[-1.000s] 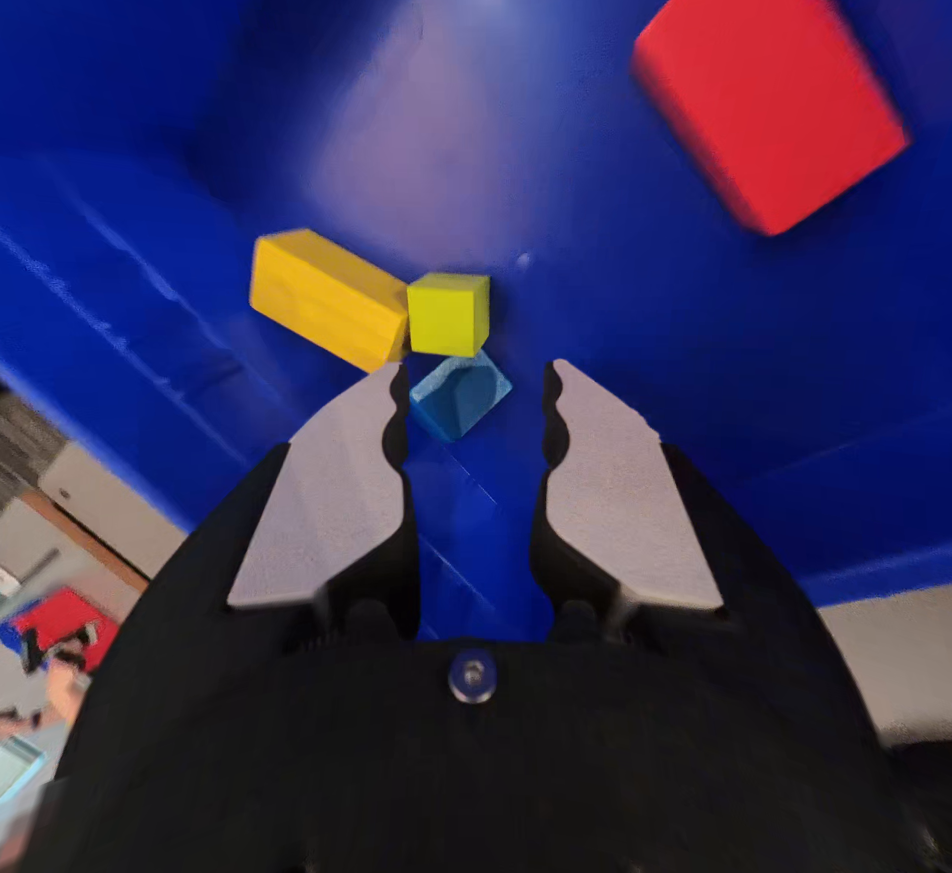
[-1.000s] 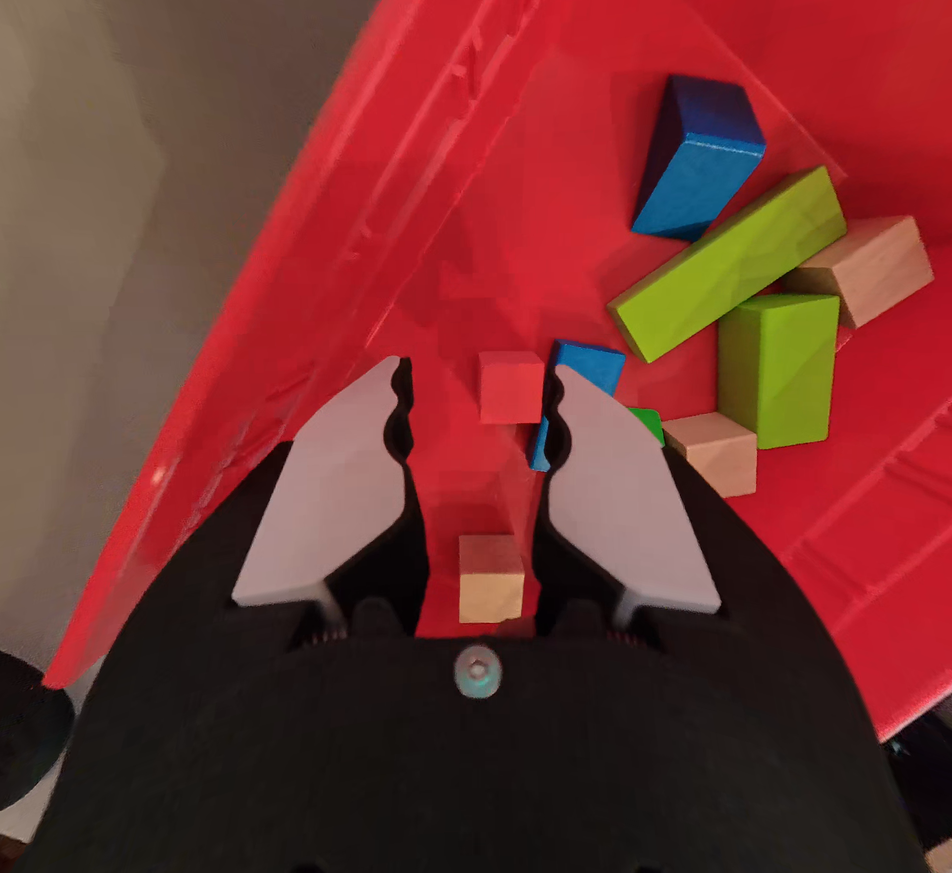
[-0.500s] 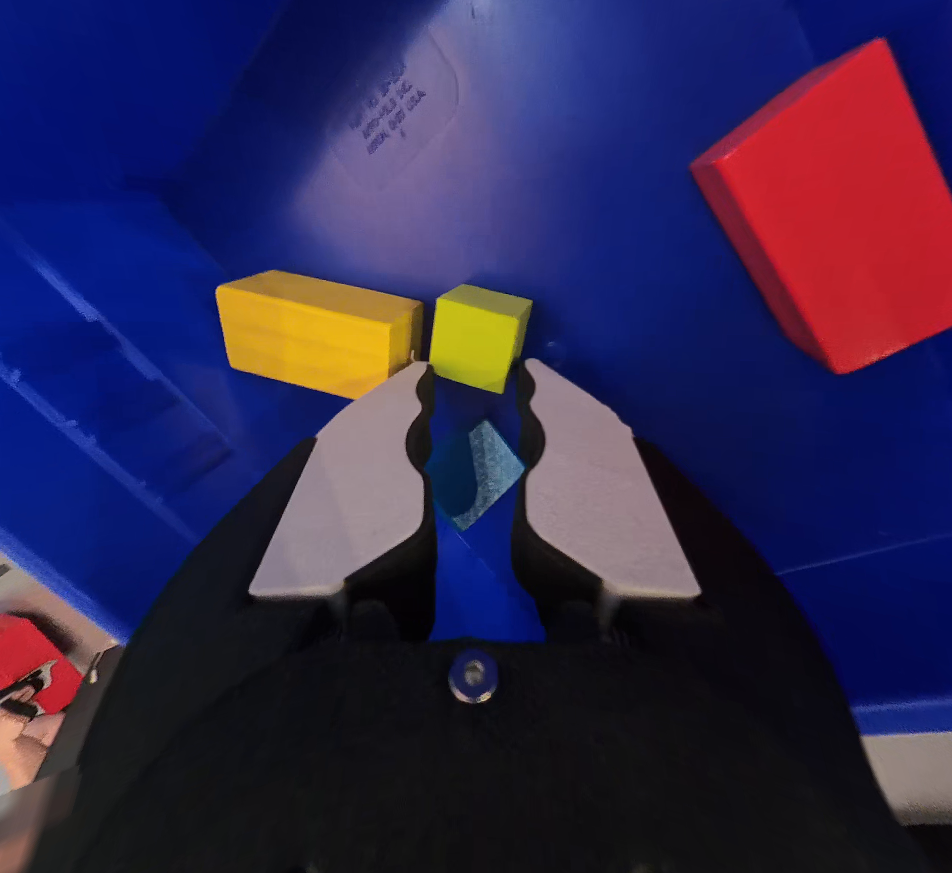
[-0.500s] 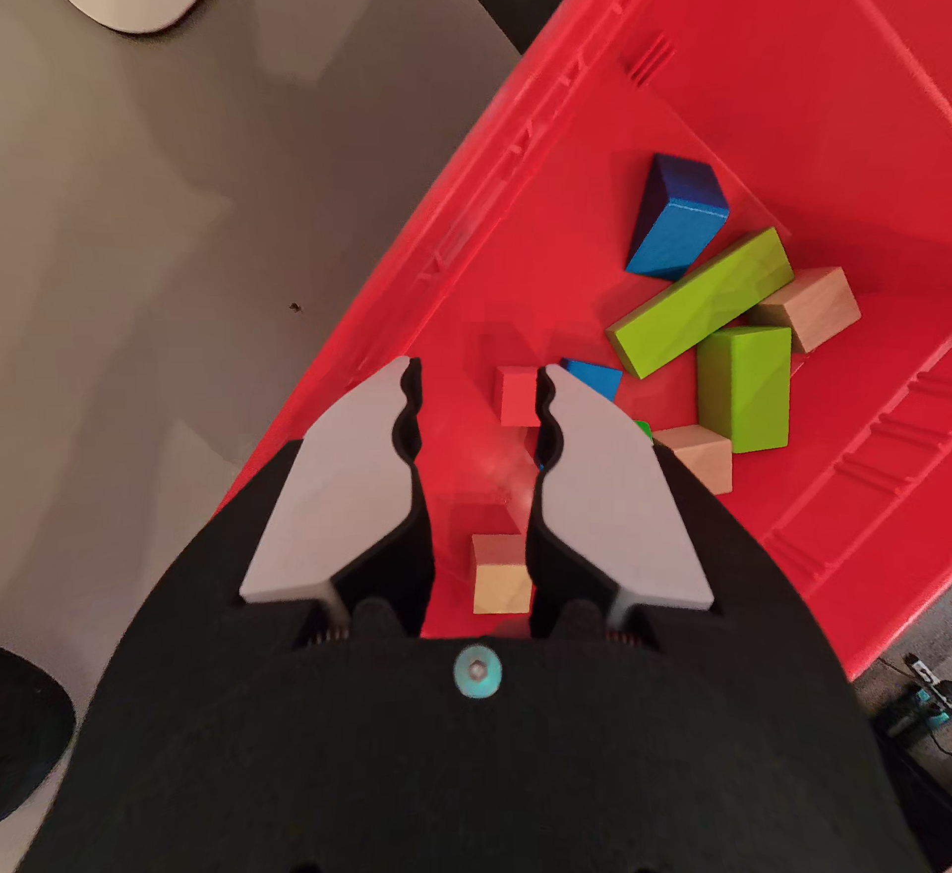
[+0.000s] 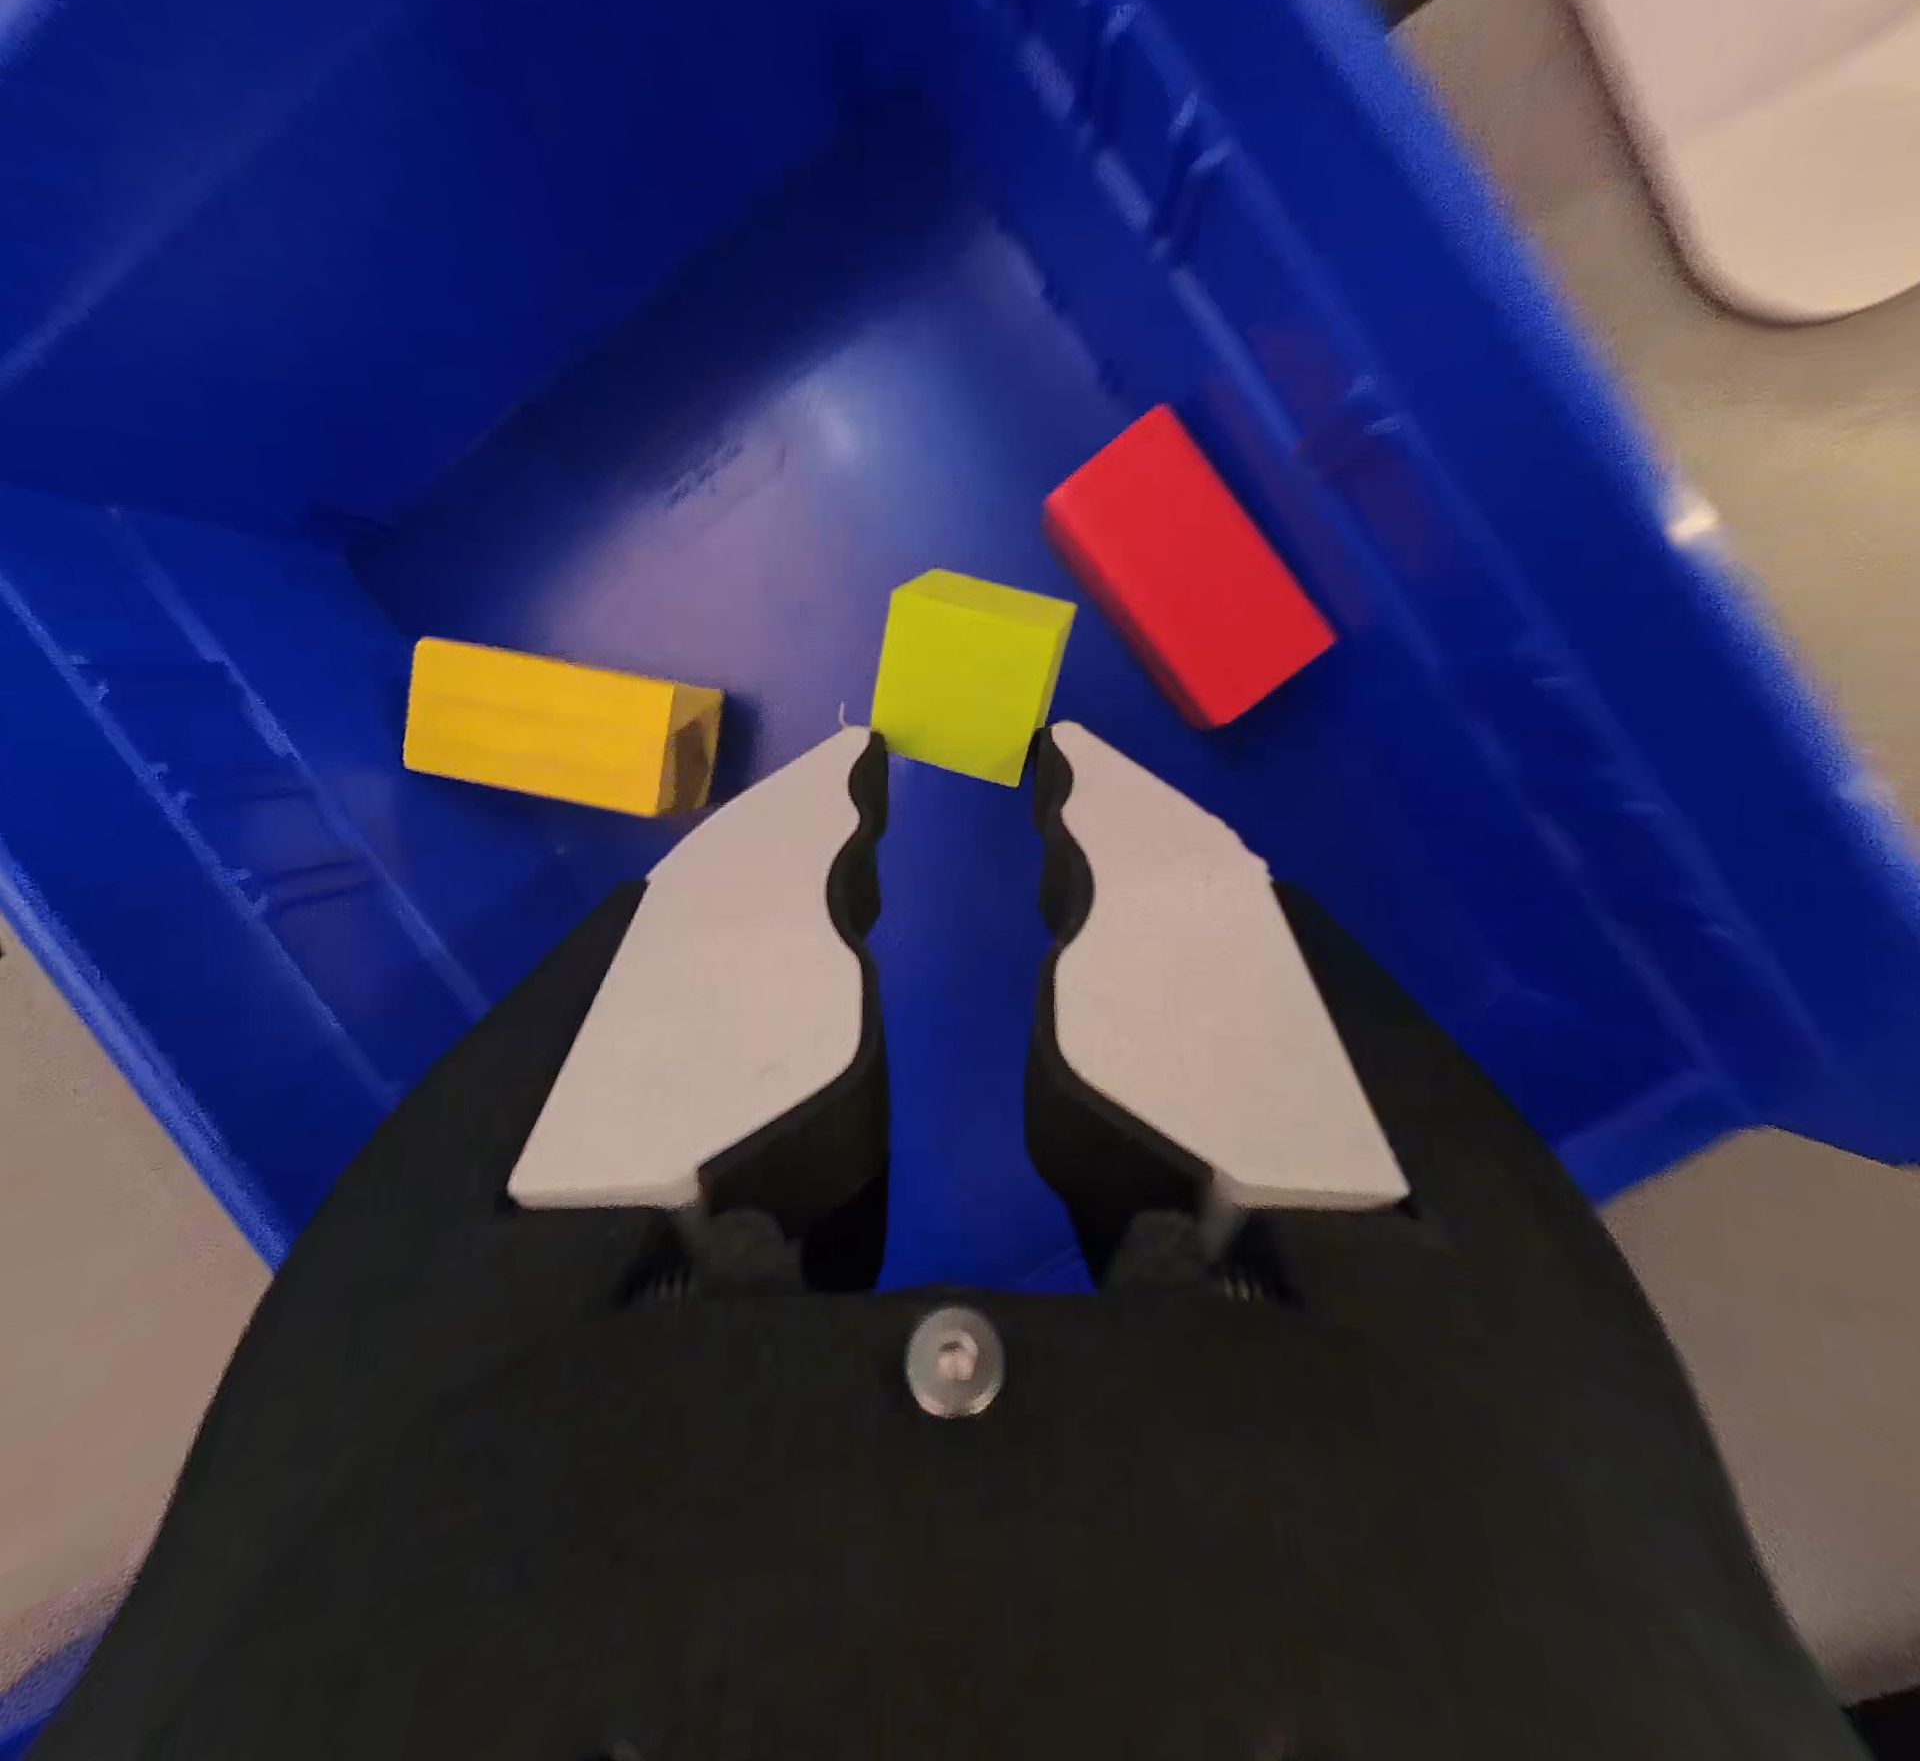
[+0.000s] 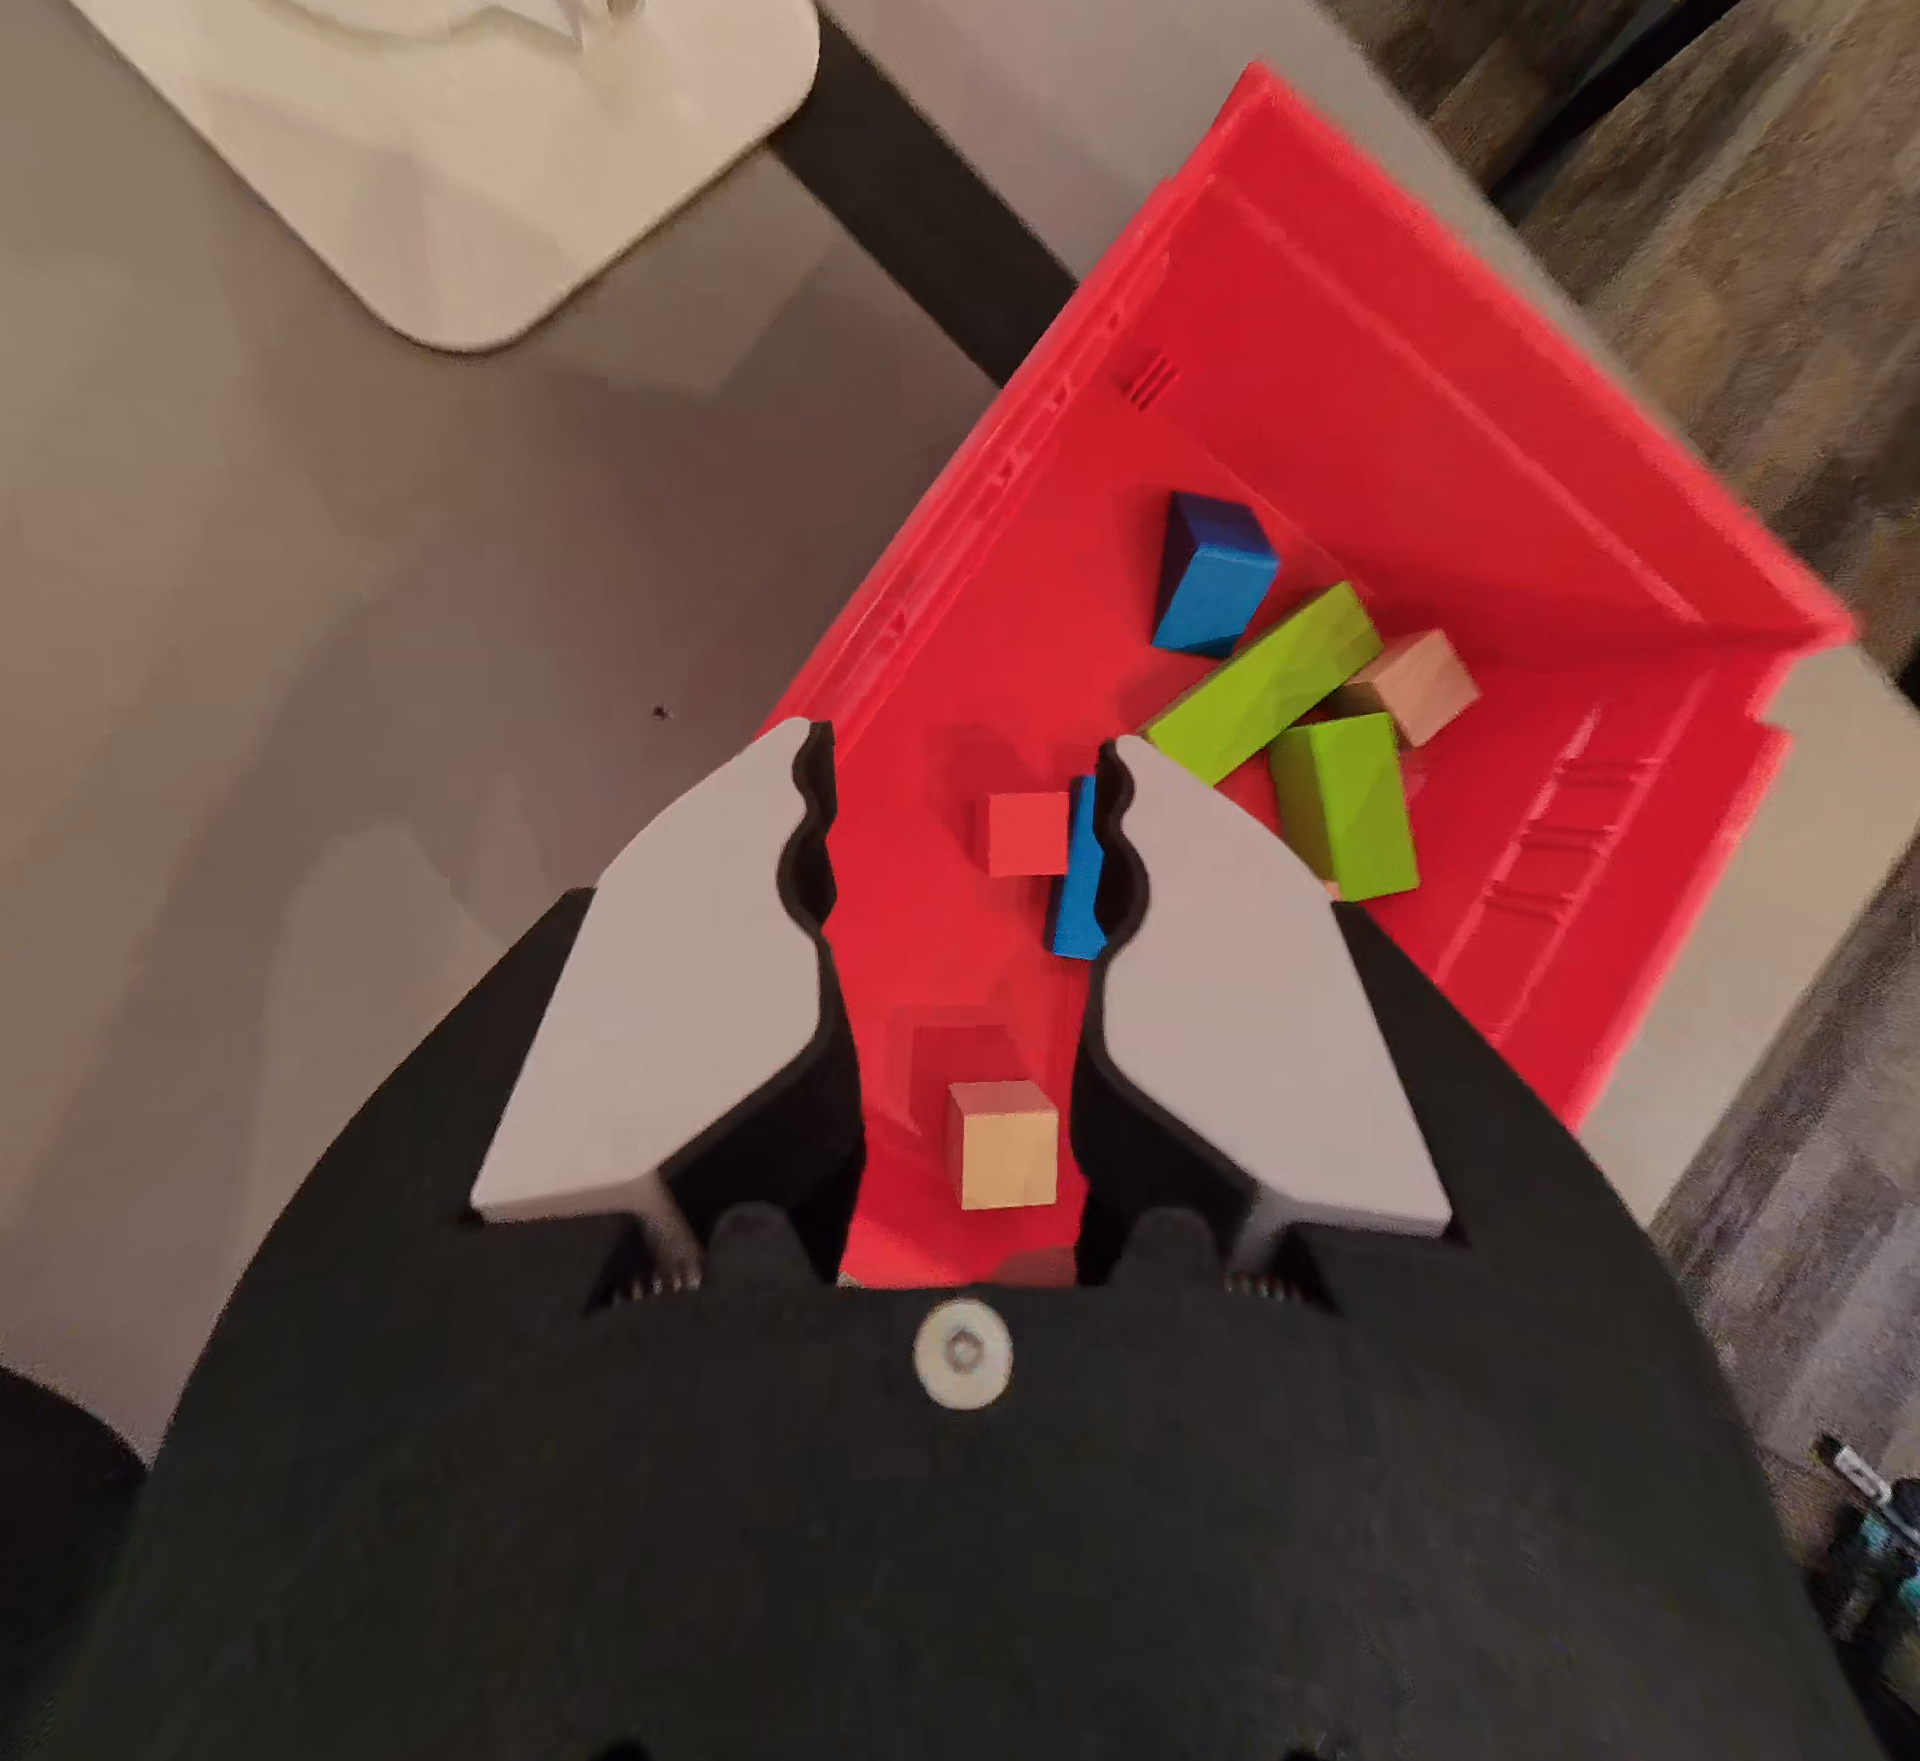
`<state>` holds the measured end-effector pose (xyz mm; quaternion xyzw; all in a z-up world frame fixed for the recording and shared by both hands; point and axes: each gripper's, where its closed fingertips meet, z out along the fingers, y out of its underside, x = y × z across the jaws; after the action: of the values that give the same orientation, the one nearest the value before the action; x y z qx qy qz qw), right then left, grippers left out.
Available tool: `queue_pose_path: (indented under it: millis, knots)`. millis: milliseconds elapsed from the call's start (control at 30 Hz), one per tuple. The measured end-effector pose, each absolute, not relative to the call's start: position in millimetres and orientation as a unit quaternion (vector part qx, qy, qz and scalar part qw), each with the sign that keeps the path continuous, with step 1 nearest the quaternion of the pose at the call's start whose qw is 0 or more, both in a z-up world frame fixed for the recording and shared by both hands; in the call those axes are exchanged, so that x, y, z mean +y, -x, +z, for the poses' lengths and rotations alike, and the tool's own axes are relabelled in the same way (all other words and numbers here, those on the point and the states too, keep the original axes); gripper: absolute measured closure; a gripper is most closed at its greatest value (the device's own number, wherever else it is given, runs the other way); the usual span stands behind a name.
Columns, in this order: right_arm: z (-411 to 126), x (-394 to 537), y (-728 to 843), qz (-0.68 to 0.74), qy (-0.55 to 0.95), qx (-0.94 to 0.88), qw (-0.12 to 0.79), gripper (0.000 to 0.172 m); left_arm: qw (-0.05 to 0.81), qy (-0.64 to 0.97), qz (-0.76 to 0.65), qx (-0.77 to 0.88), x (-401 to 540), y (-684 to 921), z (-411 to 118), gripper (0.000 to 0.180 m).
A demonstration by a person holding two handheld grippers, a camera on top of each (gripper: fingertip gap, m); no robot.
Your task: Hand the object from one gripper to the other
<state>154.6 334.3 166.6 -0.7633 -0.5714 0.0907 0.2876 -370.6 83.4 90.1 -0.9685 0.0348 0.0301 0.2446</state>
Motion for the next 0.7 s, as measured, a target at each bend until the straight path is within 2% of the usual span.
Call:
queue_pose_path:
  millis: [100, 167, 333, 467, 567, 700]
  knots:
    - [212.4, 315.5, -135.8, 0.13, 0.726, -0.567, 0.368, 0.127, 0.325, 0.945, -0.008, 0.039, 86.6, 344.2, 129.8, 0.153]
    - [242.7, 280.1, -103.1, 0.208, 0.673, -0.585, 0.401, 0.128, 0.382, 0.922, -0.042, 0.057, 89.0, 314.9, 162.4, 0.153]
    - [268.2, 172.1, -2.3, 0.411, 0.552, -0.633, 0.354, 0.121, 0.484, 0.854, -0.134, 0.137, 99.8, 209.6, 238.1, 0.154]
    - [279.2, 133.1, 51.1, 0.53, 0.503, -0.602, 0.321, 0.119, 0.516, 0.81, -0.188, 0.205, 107.1, 130.4, 273.8, 0.154]
    - [287.8, 125.7, 68.1, 0.573, 0.483, -0.578, 0.323, 0.12, 0.514, 0.794, -0.215, 0.243, 111.9, 89.1, 278.0, 0.154]
    - [290.2, 119.4, 70.3, 0.599, 0.465, -0.576, 0.304, 0.133, 0.508, 0.784, -0.245, 0.258, 118.2, 63.5, 273.1, 0.153]
